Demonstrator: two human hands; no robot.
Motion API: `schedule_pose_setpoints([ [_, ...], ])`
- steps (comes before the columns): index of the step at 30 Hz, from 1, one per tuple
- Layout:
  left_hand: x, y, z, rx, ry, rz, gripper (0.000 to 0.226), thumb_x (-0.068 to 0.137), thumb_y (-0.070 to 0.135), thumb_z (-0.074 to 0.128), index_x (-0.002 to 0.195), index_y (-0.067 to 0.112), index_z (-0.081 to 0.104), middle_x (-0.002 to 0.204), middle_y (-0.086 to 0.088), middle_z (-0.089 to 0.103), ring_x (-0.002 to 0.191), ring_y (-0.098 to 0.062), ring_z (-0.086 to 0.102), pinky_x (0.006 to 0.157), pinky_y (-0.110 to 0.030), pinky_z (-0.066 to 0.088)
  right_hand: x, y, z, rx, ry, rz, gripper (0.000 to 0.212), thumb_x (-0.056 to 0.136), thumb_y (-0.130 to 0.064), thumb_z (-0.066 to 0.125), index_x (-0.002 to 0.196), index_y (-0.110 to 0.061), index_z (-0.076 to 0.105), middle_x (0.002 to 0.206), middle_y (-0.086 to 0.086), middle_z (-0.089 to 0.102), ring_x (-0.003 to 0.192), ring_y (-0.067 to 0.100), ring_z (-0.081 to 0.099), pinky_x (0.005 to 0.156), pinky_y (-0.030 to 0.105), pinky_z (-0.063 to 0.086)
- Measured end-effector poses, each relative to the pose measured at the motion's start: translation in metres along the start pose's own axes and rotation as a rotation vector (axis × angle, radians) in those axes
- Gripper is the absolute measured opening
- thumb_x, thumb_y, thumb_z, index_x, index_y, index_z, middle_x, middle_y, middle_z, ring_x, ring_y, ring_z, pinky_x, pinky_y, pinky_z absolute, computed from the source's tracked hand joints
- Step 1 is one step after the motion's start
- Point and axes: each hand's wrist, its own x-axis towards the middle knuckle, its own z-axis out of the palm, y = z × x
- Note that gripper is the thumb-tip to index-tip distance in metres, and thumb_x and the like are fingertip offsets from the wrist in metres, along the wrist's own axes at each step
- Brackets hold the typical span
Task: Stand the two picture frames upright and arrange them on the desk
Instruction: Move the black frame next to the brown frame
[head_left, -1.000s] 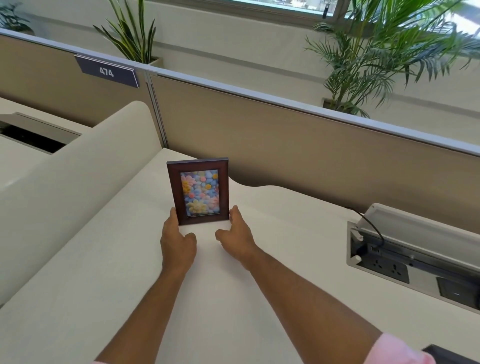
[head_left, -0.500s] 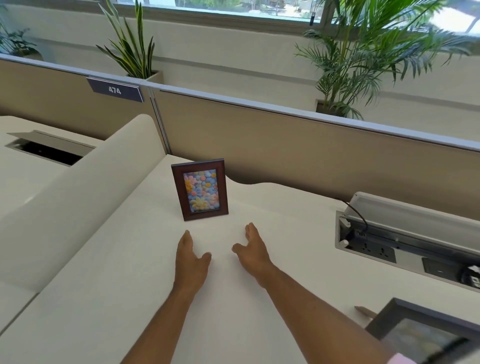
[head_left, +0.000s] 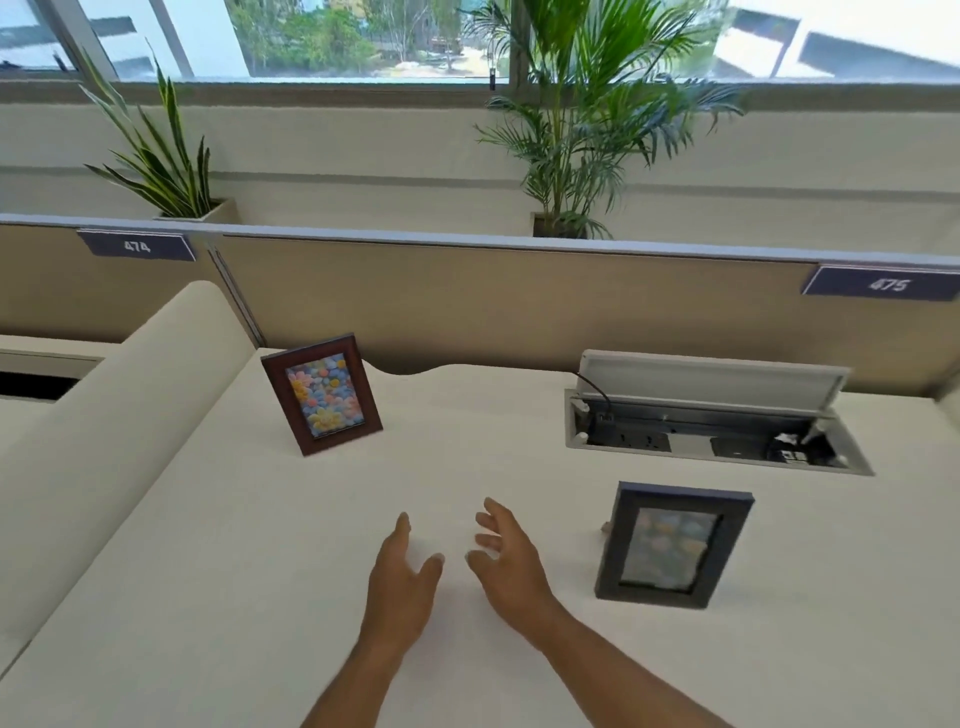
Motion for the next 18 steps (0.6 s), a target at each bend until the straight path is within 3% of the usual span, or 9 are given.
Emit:
schedule_pose_setpoints([
  [12,-0.063,0.036,0.074,-0.029,-0.173,0.113,0.070,0.104,0.018,0.062,0.166,0.024,0.029,0.169,0.001,0.041,0.155,-0.022,0.041,0.127,-0.044,0.036,-0.096,0.049,-0.080,0.048,0.282,0.003,0.056,0.096,-0.011,0.060,0.147,-0.030,0.048,0.130,-0.014,0.062,0.114,0.005,0.064,0.089,0.023,0.056],
  [18,-0.082,0.044,0.106,-0.017,-0.257,0.154,0.071,0.104,0.016,0.063,0.166,0.023,0.030,0.170,0.000,0.039,0.156,-0.021,0.039,0.128,-0.045,0.036,-0.116,0.060,-0.122,0.053,0.530,0.029,0.047,0.099,-0.015,0.062,0.144,-0.023,0.051,0.122,-0.006,0.065,0.106,0.008,0.064,0.077,0.016,0.053],
])
